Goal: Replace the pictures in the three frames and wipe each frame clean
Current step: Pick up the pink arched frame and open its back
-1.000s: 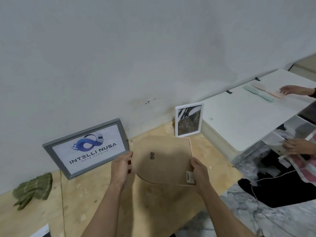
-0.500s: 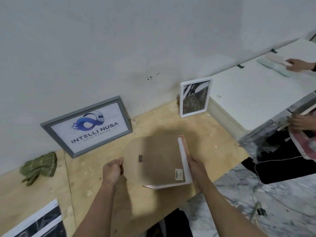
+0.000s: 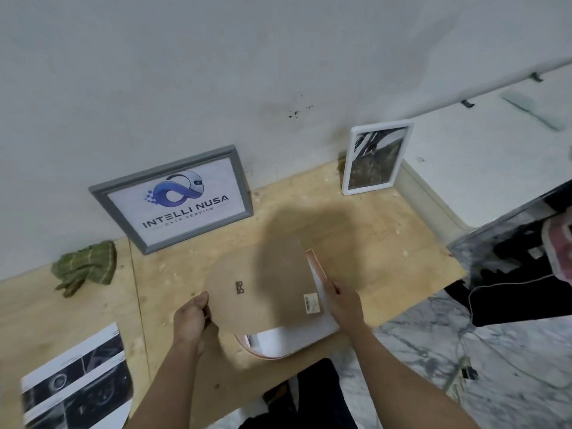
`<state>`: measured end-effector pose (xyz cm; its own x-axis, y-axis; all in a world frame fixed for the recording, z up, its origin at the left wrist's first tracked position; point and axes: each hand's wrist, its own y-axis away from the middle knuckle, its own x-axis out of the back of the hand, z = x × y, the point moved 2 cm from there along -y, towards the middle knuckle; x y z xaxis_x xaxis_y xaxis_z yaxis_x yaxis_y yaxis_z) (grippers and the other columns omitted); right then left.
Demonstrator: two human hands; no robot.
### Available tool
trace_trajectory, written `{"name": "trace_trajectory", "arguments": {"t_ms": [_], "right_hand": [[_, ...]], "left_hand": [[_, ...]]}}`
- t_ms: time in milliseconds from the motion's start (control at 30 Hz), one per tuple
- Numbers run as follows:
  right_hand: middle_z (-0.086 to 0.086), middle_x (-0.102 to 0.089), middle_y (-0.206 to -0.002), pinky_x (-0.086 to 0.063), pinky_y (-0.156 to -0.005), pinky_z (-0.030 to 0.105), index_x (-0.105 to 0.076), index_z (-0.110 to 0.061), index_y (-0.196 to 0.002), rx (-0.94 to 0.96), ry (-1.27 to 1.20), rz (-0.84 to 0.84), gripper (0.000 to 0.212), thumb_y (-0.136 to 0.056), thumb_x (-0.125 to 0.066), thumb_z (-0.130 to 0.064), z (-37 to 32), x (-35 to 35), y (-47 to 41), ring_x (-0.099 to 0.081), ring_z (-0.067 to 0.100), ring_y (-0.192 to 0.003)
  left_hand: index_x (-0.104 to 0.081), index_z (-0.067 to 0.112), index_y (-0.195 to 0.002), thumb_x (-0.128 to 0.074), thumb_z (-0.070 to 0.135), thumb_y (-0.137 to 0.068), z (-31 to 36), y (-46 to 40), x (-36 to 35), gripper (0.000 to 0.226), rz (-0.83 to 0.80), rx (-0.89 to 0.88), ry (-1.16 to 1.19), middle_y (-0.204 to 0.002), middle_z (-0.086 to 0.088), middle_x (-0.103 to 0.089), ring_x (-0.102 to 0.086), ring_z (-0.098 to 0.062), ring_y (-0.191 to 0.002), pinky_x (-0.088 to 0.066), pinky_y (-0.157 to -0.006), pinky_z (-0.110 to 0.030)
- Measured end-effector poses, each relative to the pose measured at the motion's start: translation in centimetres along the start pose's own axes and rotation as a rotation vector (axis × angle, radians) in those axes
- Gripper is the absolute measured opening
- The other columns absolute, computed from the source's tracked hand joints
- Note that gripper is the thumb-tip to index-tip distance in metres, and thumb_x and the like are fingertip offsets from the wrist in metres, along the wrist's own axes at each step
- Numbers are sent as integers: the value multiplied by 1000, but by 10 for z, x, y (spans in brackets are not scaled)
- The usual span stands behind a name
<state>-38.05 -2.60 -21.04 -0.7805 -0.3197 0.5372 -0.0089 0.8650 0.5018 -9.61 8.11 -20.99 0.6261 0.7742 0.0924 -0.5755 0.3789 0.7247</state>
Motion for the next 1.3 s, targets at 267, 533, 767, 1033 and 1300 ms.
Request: {"name": "trace_trajectory", "arguments": {"t_ms": [267,533,767,1033,1300], "right_hand": [[7,-62,-67,-44,-58,35,-66,-6,-75,-10,-286,130,28,-96,-54,-20,-33,83,-18,-56,22,-61],[5,-72,-91,-50,-84,34,-76,-8,-84,-124,-280,395,20,-89,-58,-15,9,190,-47,-64,23,-88],[10,-69,-117,-39,-83,21,-75,-6,-101,-264,-162,488,24,-91,-54,-11,65,217,-86,-60,29,-111],[12,-71,-110,-48,-84,30,-74,-8,-97,-300,-48,408,21,-89,-55,-10,89,219,-121,-63,31,-105],[6,-62,-119,-49,-88,31,-67,-13,-115,-48,237,234,31,-88,-53,-17,42,159,-104,-59,27,-110]], "left_hand": [[-65,0,-99,-54,13,-102,26,31,-95,17,-203,-36,14,-82,-14,-65,-61,-29,-71,-53,-62,-35],[-68,0,-93,-60,7,-97,26,54,-207,12,-449,-179,-406,-79,-12,-62,-54,-22,-65,-46,-60,-34],[-70,16,-61,-65,5,-80,-5,50,-272,23,-397,-202,-693,-58,-6,-66,-59,-27,-61,-55,-70,-45],[-70,20,-79,-69,14,-76,-24,31,-299,7,-348,-149,-836,-68,-6,-74,-74,-31,-76,-62,-79,-47],[-73,4,-88,-53,17,-77,-11,32,-256,27,-310,-152,-803,-55,-5,-66,-56,-23,-46,-42,-50,-28]]}}
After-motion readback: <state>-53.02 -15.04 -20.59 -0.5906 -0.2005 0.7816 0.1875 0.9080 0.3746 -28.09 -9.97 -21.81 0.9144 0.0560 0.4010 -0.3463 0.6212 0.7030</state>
